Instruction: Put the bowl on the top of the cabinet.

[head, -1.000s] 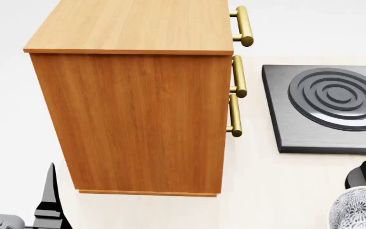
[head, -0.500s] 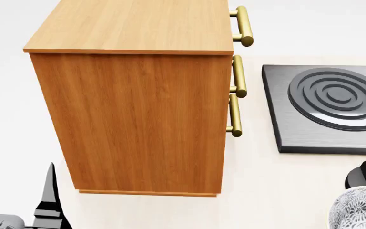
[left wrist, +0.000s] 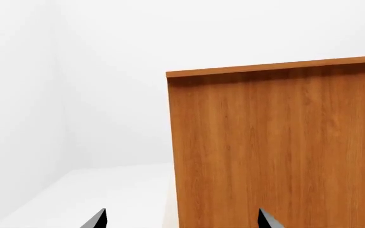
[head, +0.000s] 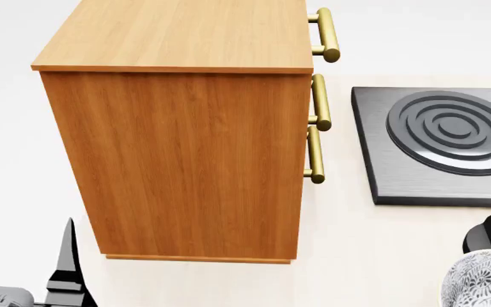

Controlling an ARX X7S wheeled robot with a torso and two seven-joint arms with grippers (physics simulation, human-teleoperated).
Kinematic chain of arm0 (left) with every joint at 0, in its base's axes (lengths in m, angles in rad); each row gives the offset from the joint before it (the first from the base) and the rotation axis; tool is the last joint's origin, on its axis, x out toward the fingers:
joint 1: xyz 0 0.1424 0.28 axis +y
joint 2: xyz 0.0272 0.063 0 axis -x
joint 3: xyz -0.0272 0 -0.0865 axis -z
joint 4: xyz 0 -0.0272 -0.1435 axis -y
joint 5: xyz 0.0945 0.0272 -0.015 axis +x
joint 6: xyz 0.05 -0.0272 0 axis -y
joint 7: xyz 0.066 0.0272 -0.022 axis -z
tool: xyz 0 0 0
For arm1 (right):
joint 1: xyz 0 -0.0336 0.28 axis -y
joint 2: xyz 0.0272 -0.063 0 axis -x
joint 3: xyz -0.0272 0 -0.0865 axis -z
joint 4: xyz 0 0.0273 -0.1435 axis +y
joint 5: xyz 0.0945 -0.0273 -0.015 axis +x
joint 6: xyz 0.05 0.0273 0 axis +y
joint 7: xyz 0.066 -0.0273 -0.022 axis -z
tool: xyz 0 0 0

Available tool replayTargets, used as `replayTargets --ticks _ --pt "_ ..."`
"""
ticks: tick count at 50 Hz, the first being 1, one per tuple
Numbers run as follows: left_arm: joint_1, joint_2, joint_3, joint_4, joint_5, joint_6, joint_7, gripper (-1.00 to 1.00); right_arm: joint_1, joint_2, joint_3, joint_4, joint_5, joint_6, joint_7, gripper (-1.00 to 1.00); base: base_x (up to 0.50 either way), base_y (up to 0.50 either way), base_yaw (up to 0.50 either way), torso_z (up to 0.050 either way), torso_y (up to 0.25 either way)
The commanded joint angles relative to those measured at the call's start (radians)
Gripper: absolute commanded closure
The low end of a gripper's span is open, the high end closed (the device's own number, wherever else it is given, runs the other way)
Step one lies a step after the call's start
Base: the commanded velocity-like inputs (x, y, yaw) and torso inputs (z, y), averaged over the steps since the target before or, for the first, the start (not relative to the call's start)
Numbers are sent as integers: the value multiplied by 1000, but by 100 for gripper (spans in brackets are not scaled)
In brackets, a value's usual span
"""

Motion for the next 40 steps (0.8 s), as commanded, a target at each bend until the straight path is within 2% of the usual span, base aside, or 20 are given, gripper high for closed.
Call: replayTargets --ticks 1,36,37,40 --pt "2 -2 2 -1 -1 5 -2 -100 -2 -1 3 -4 1 1 2 -100 0 0 0 0 0" --pt "5 -8 5 -10 -8 20 -9 -100 -3 -5 -5 24 -5 -19 11 -100 0 0 0 0 0" --pt "5 -8 5 -10 -7 20 -10 -100 -4 -4 -8 26 -10 -29 15 100 0 0 0 0 0" --pt "5 -9 6 -6 -8 17 -11 -100 -14 1 -21 25 -17 -43 15 100 0 0 0 0 0"
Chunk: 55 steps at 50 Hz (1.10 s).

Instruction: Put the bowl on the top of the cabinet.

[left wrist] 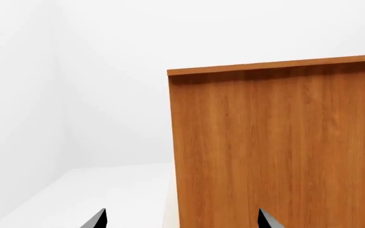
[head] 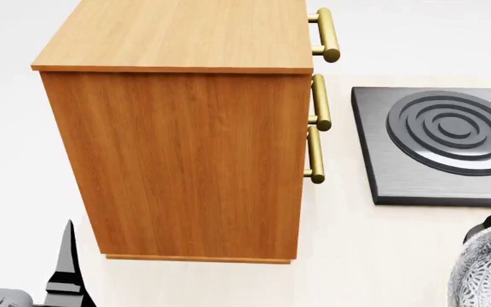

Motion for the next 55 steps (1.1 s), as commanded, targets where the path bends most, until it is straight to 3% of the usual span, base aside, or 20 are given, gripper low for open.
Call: replayTargets --ticks 1,19,29,45,52,55 --pt "-1 -2 2 4 -2 -1 -4 -100 -8 4 -13 6 -16 -22 5 100 0 0 0 0 0" --pt "4 -7 1 12 -6 -1 -12 -100 0 6 -2 -23 -5 -7 2 100 0 0 0 0 0" --pt "10 -15 -3 30 -11 -7 -17 -100 135 21 21 -192 35 139 -10 100 0 0 0 0 0" --pt "-1 -17 5 33 -11 -19 -21 -100 685 2 -96 -297 129 506 -47 100 0 0 0 0 1" --pt "-5 -21 5 43 -13 -28 -25 -100 1006 69 -178 -133 646 509 320 100 0 0 0 0 0" --pt "-2 -22 3 37 -13 -23 -25 -100 1113 67 -236 -74 720 507 379 100 0 0 0 0 0"
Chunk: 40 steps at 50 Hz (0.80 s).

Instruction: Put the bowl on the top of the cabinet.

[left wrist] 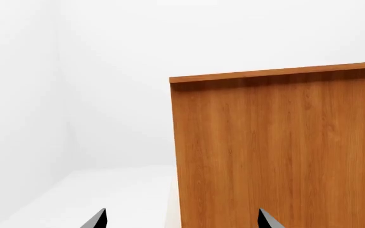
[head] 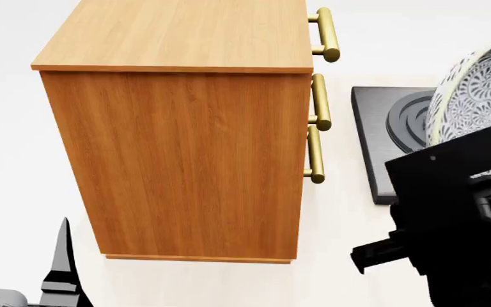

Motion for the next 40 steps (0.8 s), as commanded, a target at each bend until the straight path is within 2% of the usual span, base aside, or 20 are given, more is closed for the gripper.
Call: replayTargets --ticks 1,8,18,40 --pt "-1 -4 1 -1 -1 -1 -3 -100 435 32 -135 145 384 74 281 100 0 0 0 0 0" --pt "-4 -2 6 -7 0 2 -2 -100 668 16 -272 276 530 68 386 100 0 0 0 0 1" --pt "0 -3 8 -31 -2 25 5 -100 916 -46 -452 440 507 54 367 100 0 0 0 0 0" --pt "-10 -9 4 -29 -18 21 6 -100 1289 -310 -521 821 469 5 362 100 0 0 0 0 0"
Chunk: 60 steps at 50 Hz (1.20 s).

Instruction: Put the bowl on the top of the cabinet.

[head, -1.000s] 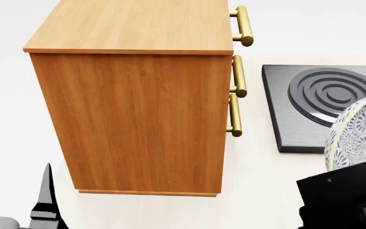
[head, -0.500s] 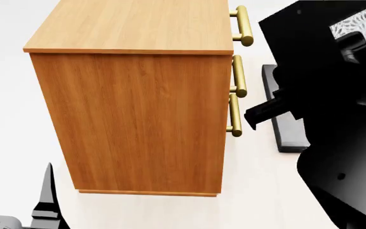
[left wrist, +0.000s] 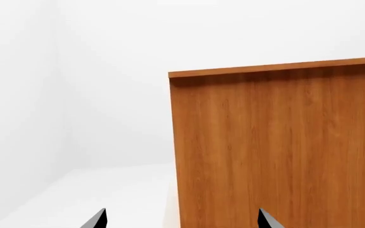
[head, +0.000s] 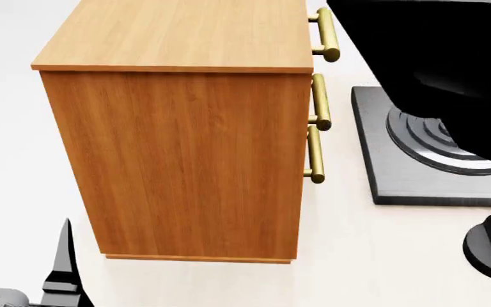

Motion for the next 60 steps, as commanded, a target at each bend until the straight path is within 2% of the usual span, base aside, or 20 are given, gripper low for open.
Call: replayTargets --ticks 1,18,31,46,52,53,57,60 --pt "-5 -4 -1 6 -7 -8 -2 -100 209 -130 -46 203 -43 -31 -10 100 0 0 0 0 10" --pt "-1 -15 -8 12 -14 -5 -5 -100 301 -236 -168 338 -101 -104 -94 100 0 0 0 0 0" --pt "1 -18 -8 0 -14 -5 -8 -100 281 -311 -187 430 -135 -190 -107 100 0 0 0 0 1" --pt "-2 -21 -15 -9 -19 -6 -13 -100 254 -346 -243 540 -184 -286 -169 100 0 0 0 0 0" --pt "-2 -21 -7 -6 -15 -12 -17 -100 207 -352 -220 626 -180 -331 -183 100 0 0 0 0 2" --pt "-3 -20 -6 -11 -13 -9 -16 -100 185 -363 -161 676 -143 -344 -178 100 0 0 0 0 0" --pt "-5 -18 -3 -19 -10 -8 -17 -100 156 -385 -68 762 -70 -348 -175 100 0 0 0 0 0" --pt "-5 -17 -2 -22 -9 -6 -19 -100 142 -395 -83 777 -70 -337 -174 100 0 0 0 0 0"
